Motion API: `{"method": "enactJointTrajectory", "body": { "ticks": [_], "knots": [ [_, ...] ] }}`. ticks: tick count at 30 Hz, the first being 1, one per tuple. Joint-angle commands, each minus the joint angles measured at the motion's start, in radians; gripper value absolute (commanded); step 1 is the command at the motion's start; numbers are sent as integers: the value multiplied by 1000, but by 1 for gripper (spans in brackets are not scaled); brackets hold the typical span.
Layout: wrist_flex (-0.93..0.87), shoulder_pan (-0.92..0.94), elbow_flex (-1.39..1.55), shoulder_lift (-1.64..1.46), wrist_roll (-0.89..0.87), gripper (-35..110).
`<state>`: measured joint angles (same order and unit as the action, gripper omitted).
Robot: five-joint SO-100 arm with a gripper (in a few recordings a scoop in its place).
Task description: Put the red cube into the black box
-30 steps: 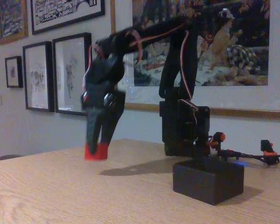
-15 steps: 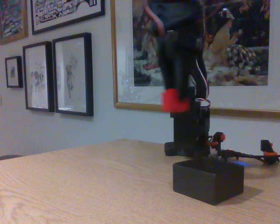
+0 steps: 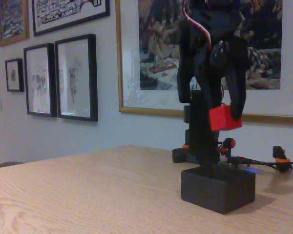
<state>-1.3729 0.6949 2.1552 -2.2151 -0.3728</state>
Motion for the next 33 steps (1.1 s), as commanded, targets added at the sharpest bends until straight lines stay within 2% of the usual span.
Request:
{"method": "enactJointTrajectory", "body": {
  "ticks": [1, 10, 33],
  "knots": [
    [55, -25, 52, -26, 6, -2],
    [206, -98, 137, 12, 46, -2],
    [337, -37, 218, 75, 176, 0]
  ]
}}
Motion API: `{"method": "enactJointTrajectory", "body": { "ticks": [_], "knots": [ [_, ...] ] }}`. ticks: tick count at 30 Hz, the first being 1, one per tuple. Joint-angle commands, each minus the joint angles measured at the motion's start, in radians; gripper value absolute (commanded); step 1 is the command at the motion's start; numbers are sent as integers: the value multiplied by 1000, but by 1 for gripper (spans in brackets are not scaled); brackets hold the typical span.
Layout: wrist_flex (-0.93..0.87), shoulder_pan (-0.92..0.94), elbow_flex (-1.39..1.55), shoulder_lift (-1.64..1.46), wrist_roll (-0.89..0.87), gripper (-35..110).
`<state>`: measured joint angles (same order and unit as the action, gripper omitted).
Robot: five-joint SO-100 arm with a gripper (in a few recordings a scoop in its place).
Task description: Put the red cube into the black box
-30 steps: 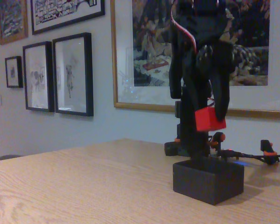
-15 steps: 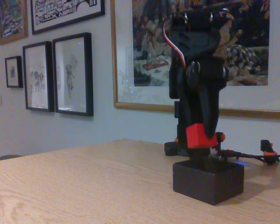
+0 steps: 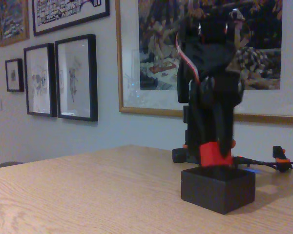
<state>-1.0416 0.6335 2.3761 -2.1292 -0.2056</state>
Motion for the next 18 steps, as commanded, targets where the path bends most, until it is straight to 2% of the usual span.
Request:
{"method": "enactJointTrajectory", "body": {
  "ticks": [1, 7, 10, 18],
  "knots": [
    [8, 25, -5, -11, 12, 0],
    [23, 26, -6, 0, 32, 2],
    [26, 26, -9, 6, 46, 11],
    [25, 26, -23, 9, 74, 20]
  ]
}}
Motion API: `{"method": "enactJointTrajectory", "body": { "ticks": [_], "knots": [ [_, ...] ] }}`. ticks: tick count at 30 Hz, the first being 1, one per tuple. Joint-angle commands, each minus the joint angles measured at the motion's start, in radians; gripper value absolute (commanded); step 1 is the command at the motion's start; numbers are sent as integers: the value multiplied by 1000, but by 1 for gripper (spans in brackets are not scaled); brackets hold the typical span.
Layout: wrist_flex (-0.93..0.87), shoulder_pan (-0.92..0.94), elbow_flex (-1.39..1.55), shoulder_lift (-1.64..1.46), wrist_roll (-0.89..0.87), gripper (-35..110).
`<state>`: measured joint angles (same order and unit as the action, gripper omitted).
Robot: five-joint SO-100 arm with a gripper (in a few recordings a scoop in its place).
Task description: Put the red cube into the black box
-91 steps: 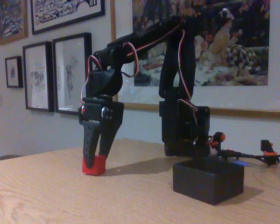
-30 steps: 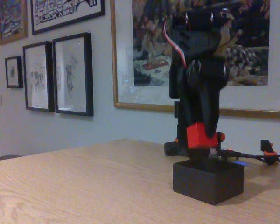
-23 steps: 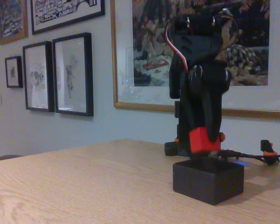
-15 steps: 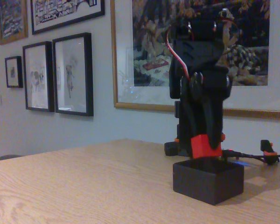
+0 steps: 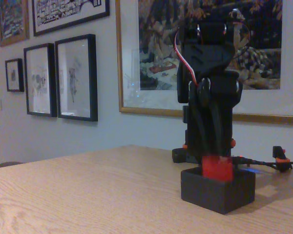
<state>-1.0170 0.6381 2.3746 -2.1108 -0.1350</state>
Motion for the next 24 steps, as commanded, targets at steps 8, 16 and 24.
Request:
{"method": "enactJointTrajectory", "body": {
  "ticks": [8, 16, 24],
  "knots": [
    [-25, 9, -38, -32, 15, 24],
    [-184, -187, -144, -204, 2, 22],
    [-176, -388, 97, -523, 29, 20]
  ]
}}
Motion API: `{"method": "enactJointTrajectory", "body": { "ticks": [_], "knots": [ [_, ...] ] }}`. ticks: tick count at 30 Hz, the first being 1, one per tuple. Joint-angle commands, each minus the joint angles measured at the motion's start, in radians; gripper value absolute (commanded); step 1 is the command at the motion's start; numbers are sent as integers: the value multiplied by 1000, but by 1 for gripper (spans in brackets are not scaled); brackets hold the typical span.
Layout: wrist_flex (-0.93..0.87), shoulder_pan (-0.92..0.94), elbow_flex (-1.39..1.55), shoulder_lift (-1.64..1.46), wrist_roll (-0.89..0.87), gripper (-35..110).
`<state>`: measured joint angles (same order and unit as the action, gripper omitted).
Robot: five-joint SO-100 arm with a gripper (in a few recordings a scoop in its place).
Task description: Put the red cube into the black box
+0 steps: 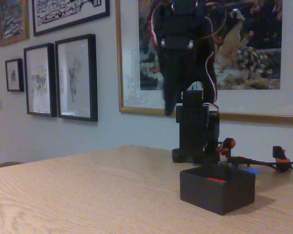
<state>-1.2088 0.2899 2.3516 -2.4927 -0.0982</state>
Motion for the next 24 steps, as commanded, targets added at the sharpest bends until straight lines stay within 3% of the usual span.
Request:
{"method": "enactJointTrajectory", "body": {
  "ticks": [1, 10, 24],
  "knots": [
    [28, -72, 170, -173, -9, 20],
    [124, -264, 362, -265, 84, 19],
    [178, -284, 499, -399, 109, 17]
  ]
}}
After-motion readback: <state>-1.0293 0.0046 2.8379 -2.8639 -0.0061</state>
